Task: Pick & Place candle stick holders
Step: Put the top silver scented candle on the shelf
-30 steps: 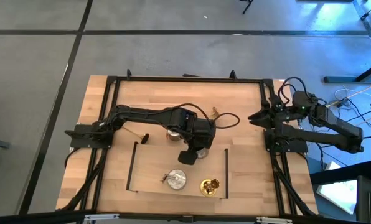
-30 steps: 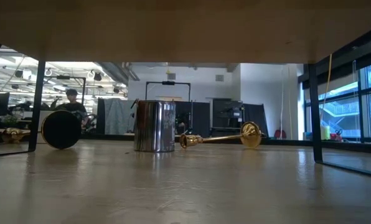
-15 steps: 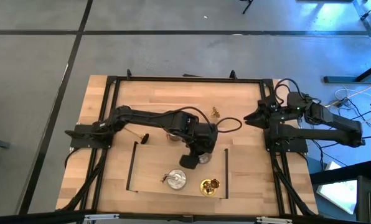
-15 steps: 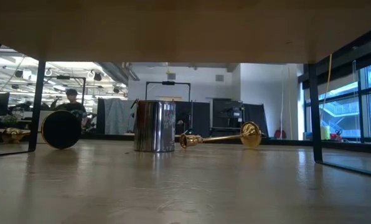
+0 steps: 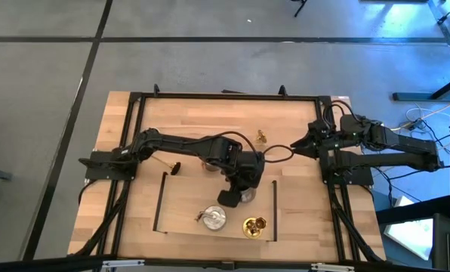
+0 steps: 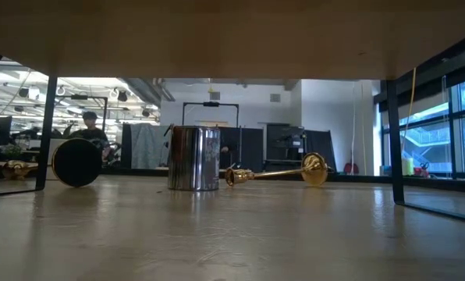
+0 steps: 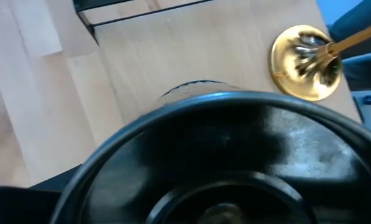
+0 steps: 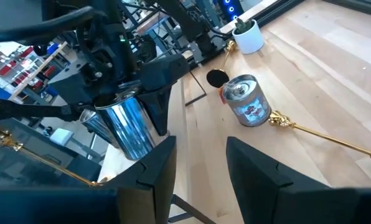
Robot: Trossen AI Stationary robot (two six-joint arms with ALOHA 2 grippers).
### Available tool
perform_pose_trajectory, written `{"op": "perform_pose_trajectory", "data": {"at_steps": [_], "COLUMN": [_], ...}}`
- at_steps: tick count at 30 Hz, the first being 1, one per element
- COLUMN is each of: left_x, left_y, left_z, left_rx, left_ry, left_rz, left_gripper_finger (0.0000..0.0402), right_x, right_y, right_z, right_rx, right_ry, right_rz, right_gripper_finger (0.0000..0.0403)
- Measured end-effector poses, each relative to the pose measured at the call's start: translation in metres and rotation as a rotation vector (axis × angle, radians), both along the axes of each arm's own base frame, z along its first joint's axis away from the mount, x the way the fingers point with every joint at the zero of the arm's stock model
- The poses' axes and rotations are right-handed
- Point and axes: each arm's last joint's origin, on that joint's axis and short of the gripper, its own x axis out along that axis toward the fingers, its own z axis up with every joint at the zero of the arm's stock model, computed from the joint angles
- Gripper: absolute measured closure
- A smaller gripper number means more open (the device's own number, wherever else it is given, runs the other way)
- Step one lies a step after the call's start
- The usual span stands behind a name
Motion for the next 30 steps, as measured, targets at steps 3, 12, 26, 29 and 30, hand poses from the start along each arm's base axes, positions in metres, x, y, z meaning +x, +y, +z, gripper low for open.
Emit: {"op": "perform_pose_trajectory", "data": {"at_steps": [3, 12, 26, 29, 30], "left_x": [0.0, 0.004, 0.005, 0.005, 0.005], "left_y": [-0.003, -0.007, -0.007, -0.007, -0.007], "left_z": [0.0, -0.008, -0.012, -0.012, -0.012], "left_rx": [-0.012, -0.059, -0.062, -0.059, -0.059], "left_ry": [0.004, 0.032, 0.051, 0.047, 0.047], "left_rz": [-0.001, -0.006, 0.006, 0.003, 0.003], "left_gripper_finger": [0.0047, 0.0047, 0.0031, 0.0032, 0.0032], "right_x": [0.0, 0.0, 0.0, 0.0, 0.0], "right_y": [0.001, 0.001, 0.001, 0.001, 0.001], "right_z": [0.0, 0.0, 0.001, 0.001, 0.001], "right_rx": [0.0, 0.006, 0.002, 0.0, -0.001], "right_ry": [0.0, 0.001, -0.006, -0.006, -0.006], "right_rz": [0.006, 0.006, 0.008, 0.009, 0.009], "right_gripper_finger": [0.0259, 0.0259, 0.0258, 0.0258, 0.0258]}}
